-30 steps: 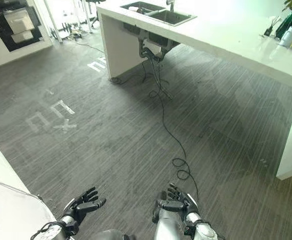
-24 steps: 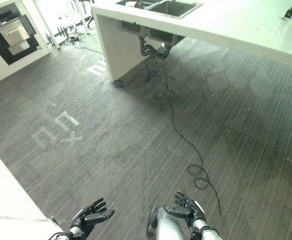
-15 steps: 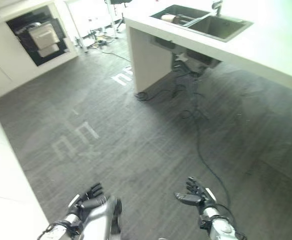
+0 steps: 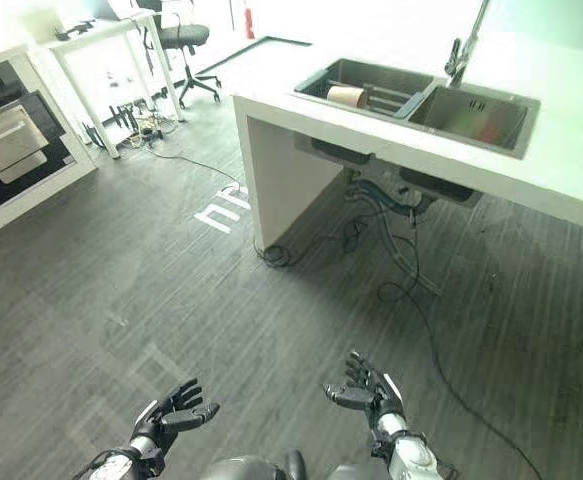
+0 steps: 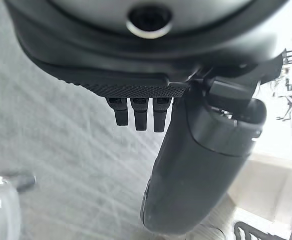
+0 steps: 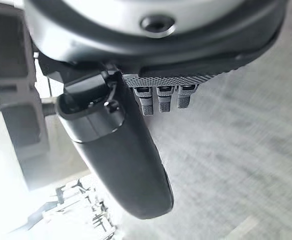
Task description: Place the dishes in the dishwasher.
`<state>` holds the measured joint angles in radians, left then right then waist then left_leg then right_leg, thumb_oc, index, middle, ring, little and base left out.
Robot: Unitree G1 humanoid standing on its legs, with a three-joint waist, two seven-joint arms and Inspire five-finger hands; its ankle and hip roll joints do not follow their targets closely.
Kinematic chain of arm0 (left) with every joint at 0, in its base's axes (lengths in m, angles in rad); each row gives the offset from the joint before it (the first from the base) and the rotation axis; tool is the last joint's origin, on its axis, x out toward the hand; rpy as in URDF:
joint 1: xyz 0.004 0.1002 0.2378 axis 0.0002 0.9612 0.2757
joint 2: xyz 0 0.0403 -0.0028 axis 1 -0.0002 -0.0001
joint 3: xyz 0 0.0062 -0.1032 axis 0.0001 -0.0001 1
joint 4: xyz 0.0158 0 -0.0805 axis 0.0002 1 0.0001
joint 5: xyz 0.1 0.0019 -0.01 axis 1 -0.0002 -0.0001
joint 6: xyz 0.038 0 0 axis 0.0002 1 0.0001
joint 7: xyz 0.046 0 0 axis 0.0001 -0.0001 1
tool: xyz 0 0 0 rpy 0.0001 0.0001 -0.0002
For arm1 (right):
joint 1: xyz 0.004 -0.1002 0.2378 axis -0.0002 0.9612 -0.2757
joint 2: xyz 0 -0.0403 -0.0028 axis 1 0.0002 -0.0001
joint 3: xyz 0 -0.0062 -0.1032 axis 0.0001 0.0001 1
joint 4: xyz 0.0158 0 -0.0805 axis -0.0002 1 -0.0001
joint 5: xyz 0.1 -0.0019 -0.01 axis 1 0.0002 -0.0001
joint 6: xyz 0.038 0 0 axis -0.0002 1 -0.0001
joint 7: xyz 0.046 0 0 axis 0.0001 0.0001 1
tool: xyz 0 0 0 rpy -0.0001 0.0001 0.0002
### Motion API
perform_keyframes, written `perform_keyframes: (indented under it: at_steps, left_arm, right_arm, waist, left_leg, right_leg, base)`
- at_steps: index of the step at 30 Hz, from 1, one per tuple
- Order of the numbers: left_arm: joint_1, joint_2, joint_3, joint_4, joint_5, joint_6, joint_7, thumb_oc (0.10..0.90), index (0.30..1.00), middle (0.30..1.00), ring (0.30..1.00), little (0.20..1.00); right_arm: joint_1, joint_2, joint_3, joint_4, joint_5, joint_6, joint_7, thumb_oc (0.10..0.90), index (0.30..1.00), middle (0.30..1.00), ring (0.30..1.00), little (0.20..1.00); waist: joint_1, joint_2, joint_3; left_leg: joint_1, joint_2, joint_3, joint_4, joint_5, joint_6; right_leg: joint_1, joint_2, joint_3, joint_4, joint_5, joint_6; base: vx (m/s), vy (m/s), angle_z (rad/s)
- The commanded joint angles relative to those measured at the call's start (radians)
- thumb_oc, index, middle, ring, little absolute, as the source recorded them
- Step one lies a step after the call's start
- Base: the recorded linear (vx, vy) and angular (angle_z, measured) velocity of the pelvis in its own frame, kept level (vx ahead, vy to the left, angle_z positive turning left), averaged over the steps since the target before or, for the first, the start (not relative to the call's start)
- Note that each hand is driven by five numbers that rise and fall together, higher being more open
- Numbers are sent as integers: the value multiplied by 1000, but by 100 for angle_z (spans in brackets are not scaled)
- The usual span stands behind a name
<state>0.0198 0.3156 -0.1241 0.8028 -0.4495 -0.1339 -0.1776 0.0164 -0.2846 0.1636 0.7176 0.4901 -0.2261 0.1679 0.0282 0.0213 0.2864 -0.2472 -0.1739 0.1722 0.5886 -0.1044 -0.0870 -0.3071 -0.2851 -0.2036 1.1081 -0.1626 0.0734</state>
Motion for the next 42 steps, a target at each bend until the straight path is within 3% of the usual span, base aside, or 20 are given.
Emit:
perform_keyframes:
  at_steps: [1, 5, 6, 9, 11, 16, 18, 20, 21, 23, 24, 26, 28, 29, 31, 32, 34, 36, 38, 42]
  left_arm:
    - [88, 19, 30, -140, -19, -33, 13, 800, 900, 900, 900, 900]
    - [93, 24, 34, -150, -11, -23, 13, 800, 900, 900, 900, 900]
    - [101, 23, 32, -152, -8, -26, 10, 800, 900, 900, 900, 900]
    - [126, 26, 39, -165, 10, -22, 15, 800, 900, 900, 900, 900]
    - [137, 28, 45, -176, 10, -3, 36, 800, 900, 900, 900, 900]
    - [155, 13, 43, -191, 28, 18, 54, 800, 900, 900, 900, 900]
    - [154, 6, 31, -189, 26, 17, 60, 800, 900, 900, 900, 900]
    - [156, -2, 22, -185, 17, 8, 60, 800, 900, 900, 900, 900]
    - [157, -8, 23, -177, 18, 0, 56, 800, 900, 900, 900, 900]
    - [155, -12, 23, -169, 24, -3, 53, 800, 900, 900, 900, 900]
    - [151, -13, 27, -158, 31, -6, 44, 800, 900, 900, 900, 900]
    - [137, -10, 28, -139, 46, -9, 26, 800, 900, 900, 900, 900]
    - [122, -12, 22, -123, 64, -11, 20, 800, 900, 900, 900, 900]
    - [115, -18, 15, -108, 63, -18, 32, 800, 900, 900, 900, 900]
    - [103, -16, 12, -96, 61, -23, 33, 800, 900, 900, 900, 900]
    - [104, -18, 5, -94, 53, -28, 40, 800, 900, 900, 900, 900]
    - [113, -25, 4, -90, 45, -32, 52, 800, 900, 900, 900, 900]
    - [124, -29, 6, -91, 43, -31, 57, 800, 900, 900, 900, 900]
    - [123, -34, 12, -77, 65, -28, 38, 800, 900, 900, 900, 900]
    - [103, -41, 9, 0, 89, -45, 29, 800, 900, 900, 900, 900]
  right_arm:
    - [-14, -72, -10, -78, -11, -50, 2, 800, 900, 900, 900, 900]
    - [-26, -79, -18, -74, -9, -62, 17, 800, 900, 900, 900, 900]
    - [-24, -77, -25, -80, -14, -61, 19, 800, 900, 900, 900, 900]
    - [-7, -65, -33, -101, -24, -46, 26, 800, 900, 900, 900, 900]
    - [-1, -63, -21, -104, -30, -33, 20, 800, 900, 900, 900, 900]
    - [-10, -89, -7, -111, -27, -30, 20, 800, 900, 900, 900, 900]
    - [-19, -104, -3, -106, -18, -32, 18, 800, 900, 900, 900, 900]
    - [-25, -121, -3, -105, -20, -35, 24, 800, 900, 900, 900, 900]
    - [-21, -130, -9, -103, -18, -35, 29, 800, 900, 900, 900, 900]
    - [-19, -136, -13, -98, -17, -35, 32, 800, 900, 900, 900, 900]
    - [-15, -141, -18, -90, -17, -40, 35, 800, 900, 900, 900, 900]
    - [-12, -143, -28, -68, -18, -52, 39, 800, 900, 900, 900, 900]
    - [-12, -142, -31, -53, -13, -55, 31, 800, 900, 900, 900, 900]
    - [-25, -140, -19, -27, -11, -59, 27, 800, 900, 900, 900, 900]
    - [-35, -138, -11, -19, -23, -46, 4, 800, 900, 900, 900, 900]
    - [-39, -137, -1, 0, -28, -48, -8, 800, 900, 900, 900, 900]
    - [-52, -134, 18, 41, -38, -49, -16, 800, 900, 900, 900, 900]
    - [-55, -128, 25, 94, -49, -67, -9, 800, 900, 900, 900, 900]
    - [-50, -116, 15, 158, -63, -98, -15, 800, 900, 900, 900, 900]
    - [-43, -98, -12, 243, -42, -115, -22, 800, 900, 900, 900, 900]
  waist:
    - [14, 77, -37]
    - [-2, 42, -29]
    - [-9, 25, -26]
    - [-8, 22, -32]
    - [-1, 10, -38]
    - [6, 2, -60]
    - [10, -1, -62]
    - [16, -7, -63]
    - [14, -7, -66]
    - [13, -10, -68]
    - [9, -20, -67]
    - [2, -31, -62]
    - [7, -32, -58]
    - [25, -25, -50]
    - [25, -24, -46]
    - [32, -14, -45]
    - [46, 18, -47]
    - [63, 41, -47]
    - [72, 50, -44]
    - [56, 51, -60]
  left_leg:
    - [181, 165, 0, -289, -113, 164]
    - [226, 143, -11, -289, -177, 151]
    - [246, 130, -11, -289, -203, 149]
    - [275, 146, -11, -289, -233, 139]
    - [283, 167, 22, -289, -206, 126]
    - [321, 200, 29, -289, -173, 81]
    - [328, 202, 23, -289, -121, 63]
    - [345, 193, 12, -278, -22, 33]
    - [323, 197, 3, -186, 26, 14]
    - [292, 200, 2, -92, 58, 2]
    - [245, 211, 15, 37, 65, -1]
    - [174, 251, 48, 161, 58, 4]
    - [136, 225, 40, 128, 17, 29]
    - [134, 152, 7, 13, -29, 62]
    - [153, 155, 18, -125, -26, 61]
    - [174, 133, -31, -280, -27, 62]
    - [114, 136, -132, -289, -54, 53]
    - [60, 138, -194, -289, -29, 36]
    - [19, 138, -181, -289, 1, 36]
    - [50, 129, -192, -289, -32, 64]
  right_leg:
    - [145, 101, -150, -483, 110, 48]
    - [125, 38, -142, -808, 253, 91]
    - [76, -7, -115, -808, 272, 113]
    - [72, -34, -101, -808, 270, 141]
    - [108, -36, -149, -808, 227, 119]
    - [162, 26, -164, -808, 110, 69]
    - [178, 42, -157, -808, 81, 43]
    - [199, 59, -145, -808, 42, 11]
    - [207, 74, -144, -808, 20, -11]
    - [212, 84, -141, -808, 6, -29]
    - [220, 86, -141, -808, -7, -44]
    - [238, 93, -142, -808, -27, -63]
    - [251, 100, -131, -808, -33, -57]
    - [265, 120, -98, -808, -34, -42]
    - [264, 132, -86, -808, -48, -36]
    - [264, 147, -60, -808, -52, -24]
    - [261, 194, -24, -808, -58, -15]
    - [265, 226, 1, -808, -68, -9]
    - [279, 236, 11, -808, -78, -9]
    - [276, 243, 4, -808, -69, -7]
  base:
    - [192, -61, -19]
    - [272, -167, -16]
    - [361, -247, 25]
    - [409, -285, 21]
    - [345, -332, 0]
    - [308, -263, -9]
    - [218, -201, -34]
    - [212, -215, -42]
    - [191, -227, -43]
    - [159, -211, -39]
    - [163, -223, -57]
    - [168, -203, -45]
    - [186, -42, -16]
    - [213, 53, -13]
    - [192, 106, -51]
    - [191, 152, -70]
    - [206, 185, -59]
    - [183, 155, -68]
    - [160, 173, -78]
    - [139, 167, -23]
